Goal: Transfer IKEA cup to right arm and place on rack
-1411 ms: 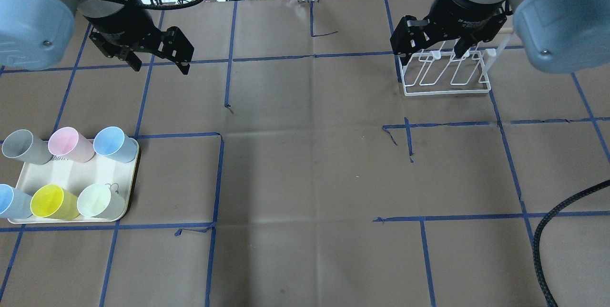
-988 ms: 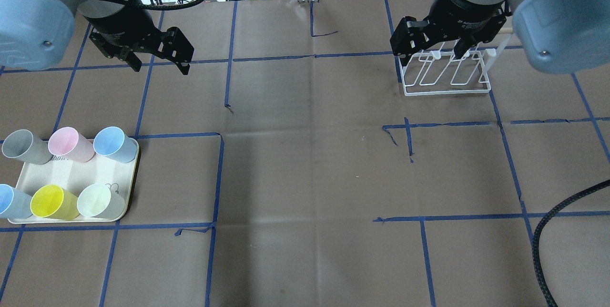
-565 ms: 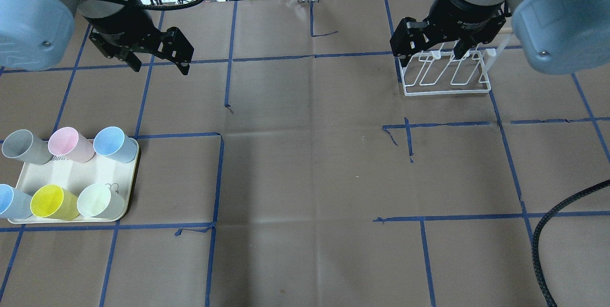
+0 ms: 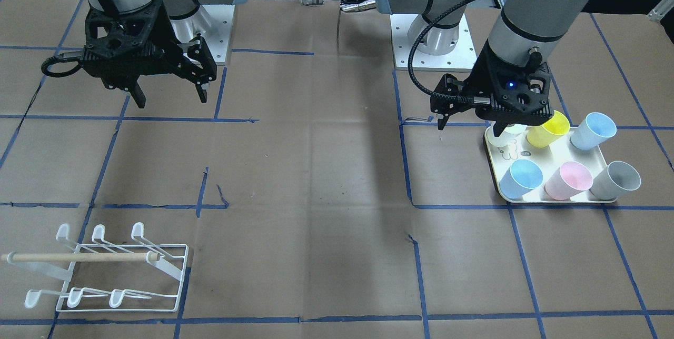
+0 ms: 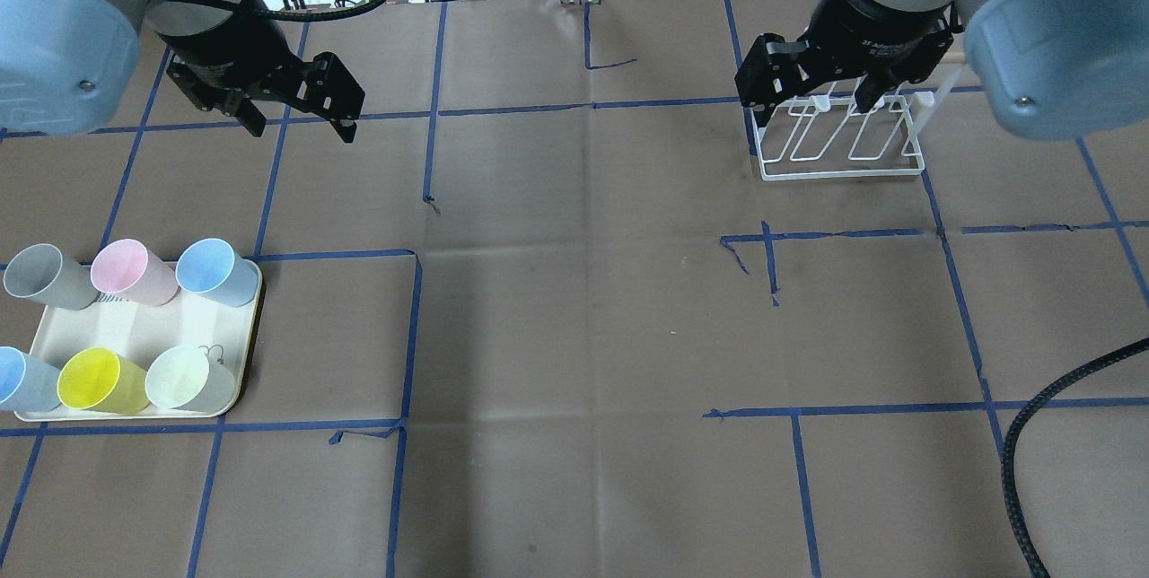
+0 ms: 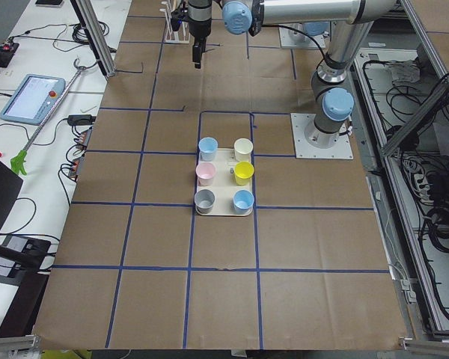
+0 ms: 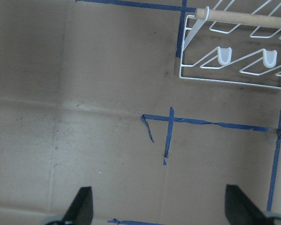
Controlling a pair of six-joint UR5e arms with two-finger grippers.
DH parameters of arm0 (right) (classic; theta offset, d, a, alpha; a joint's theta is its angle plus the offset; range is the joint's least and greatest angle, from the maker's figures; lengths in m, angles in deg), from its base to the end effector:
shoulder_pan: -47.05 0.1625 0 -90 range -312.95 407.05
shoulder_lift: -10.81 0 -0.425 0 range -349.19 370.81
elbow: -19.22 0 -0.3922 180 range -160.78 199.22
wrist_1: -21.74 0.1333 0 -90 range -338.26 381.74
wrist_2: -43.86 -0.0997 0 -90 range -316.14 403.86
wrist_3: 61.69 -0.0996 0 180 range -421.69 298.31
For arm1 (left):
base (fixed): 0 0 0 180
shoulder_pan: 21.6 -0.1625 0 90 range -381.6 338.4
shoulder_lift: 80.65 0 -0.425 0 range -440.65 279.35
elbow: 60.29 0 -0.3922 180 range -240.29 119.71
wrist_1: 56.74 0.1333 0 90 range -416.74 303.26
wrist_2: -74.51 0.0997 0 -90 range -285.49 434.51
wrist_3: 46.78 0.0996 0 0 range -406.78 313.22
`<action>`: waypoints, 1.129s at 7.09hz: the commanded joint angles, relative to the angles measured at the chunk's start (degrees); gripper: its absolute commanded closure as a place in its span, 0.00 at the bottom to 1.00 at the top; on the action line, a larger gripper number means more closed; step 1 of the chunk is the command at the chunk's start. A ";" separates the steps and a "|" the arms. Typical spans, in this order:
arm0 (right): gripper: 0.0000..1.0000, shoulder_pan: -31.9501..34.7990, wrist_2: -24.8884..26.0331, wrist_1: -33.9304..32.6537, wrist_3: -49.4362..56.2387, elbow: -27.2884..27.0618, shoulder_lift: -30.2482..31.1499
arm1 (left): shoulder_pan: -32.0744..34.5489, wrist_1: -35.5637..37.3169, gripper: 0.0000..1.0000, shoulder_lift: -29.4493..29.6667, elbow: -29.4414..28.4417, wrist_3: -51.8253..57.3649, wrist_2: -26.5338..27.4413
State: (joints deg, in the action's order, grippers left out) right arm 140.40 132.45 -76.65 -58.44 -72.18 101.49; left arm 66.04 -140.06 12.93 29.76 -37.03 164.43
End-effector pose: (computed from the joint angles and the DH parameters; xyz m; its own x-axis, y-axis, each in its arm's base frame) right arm 0.1647 -0.4904 0.4972 -0.9929 -0.1177 -0.0168 -0.1144 0.9843 -0.1346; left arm -0.1118 -0.5279 0.4677 -0.9917 0.1285 -0.0076 0.1287 0.9903 -0.0527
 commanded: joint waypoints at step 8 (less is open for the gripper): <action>0.00 -0.01 -0.09 0.04 0.00 0.08 0.03 | -22.92 7.27 0.02 -3.85 12.23 17.38 0.00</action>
State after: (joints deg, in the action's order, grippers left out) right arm 140.39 132.37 -76.61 -58.44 -72.13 101.50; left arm 46.23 -135.57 9.55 39.24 -22.08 164.43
